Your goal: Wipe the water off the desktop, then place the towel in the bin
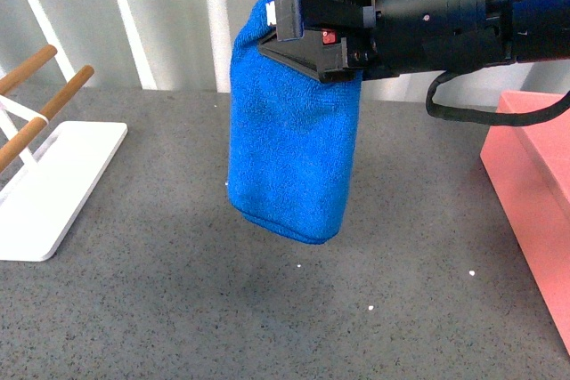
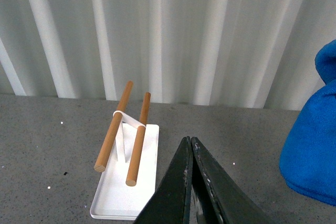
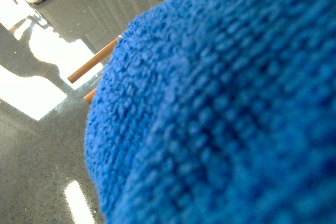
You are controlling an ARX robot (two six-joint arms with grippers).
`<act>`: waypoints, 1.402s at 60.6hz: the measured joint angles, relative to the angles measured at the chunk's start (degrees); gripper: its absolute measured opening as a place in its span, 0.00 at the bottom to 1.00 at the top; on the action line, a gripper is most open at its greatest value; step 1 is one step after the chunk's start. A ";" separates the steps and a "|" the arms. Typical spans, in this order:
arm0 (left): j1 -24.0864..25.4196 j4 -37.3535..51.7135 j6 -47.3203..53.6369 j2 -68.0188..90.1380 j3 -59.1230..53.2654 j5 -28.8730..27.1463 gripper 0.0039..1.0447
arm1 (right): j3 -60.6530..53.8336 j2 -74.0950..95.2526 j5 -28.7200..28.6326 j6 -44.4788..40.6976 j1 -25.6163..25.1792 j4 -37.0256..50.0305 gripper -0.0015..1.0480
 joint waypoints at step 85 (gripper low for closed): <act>0.00 -10.32 0.11 -10.01 0.00 0.02 0.94 | 47.80 42.10 26.73 -23.06 0.90 -42.75 0.06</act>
